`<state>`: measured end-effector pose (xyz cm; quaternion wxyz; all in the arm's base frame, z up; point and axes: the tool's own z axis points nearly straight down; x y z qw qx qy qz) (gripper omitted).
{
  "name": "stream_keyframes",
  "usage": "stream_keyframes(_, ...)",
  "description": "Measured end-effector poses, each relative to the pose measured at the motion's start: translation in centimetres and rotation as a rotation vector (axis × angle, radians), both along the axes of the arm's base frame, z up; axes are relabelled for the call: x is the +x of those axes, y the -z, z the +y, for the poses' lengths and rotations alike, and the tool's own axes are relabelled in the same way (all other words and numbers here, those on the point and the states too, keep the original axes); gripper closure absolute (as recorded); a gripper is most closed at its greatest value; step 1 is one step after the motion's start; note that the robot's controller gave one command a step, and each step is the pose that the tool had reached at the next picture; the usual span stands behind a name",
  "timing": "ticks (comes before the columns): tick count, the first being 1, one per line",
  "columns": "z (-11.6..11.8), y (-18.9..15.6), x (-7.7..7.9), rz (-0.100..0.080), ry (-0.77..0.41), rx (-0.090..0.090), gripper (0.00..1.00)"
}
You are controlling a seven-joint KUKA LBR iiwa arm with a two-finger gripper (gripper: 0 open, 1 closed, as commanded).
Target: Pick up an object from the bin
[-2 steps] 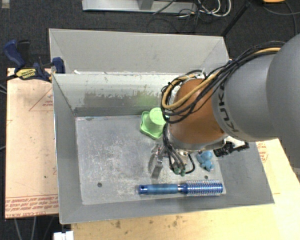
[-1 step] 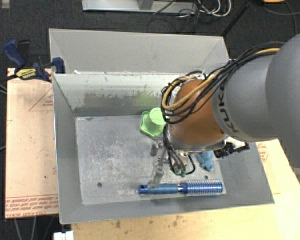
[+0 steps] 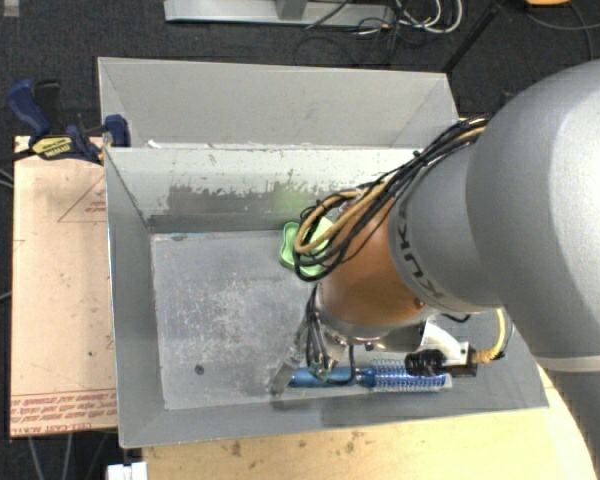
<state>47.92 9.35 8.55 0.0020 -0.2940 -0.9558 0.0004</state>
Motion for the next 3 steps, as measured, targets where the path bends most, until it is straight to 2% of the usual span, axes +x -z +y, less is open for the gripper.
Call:
stream_keyframes(1,-4.3,1.7,0.4,-0.001,0.000,-0.001,0.00)
stream_keyframes(2,-4.1,1.6,0.4,-0.003,-0.003,0.000,1.00)
stream_keyframes(3,0.2,-12.3,2.0,-0.013,-0.052,0.002,1.00)
